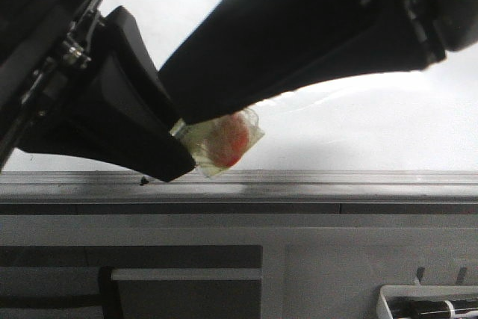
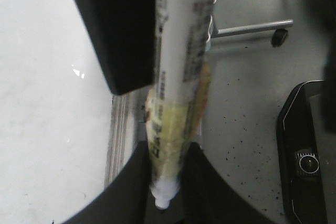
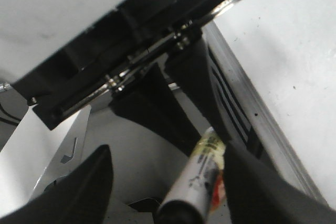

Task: Write number 5 on whiteboard

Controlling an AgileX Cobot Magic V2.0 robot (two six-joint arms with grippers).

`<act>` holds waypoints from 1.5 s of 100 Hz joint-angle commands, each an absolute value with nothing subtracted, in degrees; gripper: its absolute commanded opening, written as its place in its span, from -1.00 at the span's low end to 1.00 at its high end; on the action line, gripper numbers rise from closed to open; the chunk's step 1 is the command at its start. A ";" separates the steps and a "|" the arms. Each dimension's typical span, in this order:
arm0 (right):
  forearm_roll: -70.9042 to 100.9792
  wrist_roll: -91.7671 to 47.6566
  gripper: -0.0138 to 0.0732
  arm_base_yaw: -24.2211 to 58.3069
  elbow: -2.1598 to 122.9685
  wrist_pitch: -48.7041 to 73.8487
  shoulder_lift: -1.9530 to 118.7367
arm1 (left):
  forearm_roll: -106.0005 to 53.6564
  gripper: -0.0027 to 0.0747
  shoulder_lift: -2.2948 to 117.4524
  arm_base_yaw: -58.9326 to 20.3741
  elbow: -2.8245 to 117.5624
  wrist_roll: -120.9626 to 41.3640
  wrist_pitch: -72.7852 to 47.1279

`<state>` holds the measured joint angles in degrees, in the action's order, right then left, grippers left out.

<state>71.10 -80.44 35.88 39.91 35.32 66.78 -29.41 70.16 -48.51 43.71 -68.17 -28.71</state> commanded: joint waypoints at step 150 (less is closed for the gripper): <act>64.59 -81.37 -0.82 35.45 47.74 6.65 59.64 | -38.64 -0.98 23.44 -30.85 24.39 -30.26 -15.71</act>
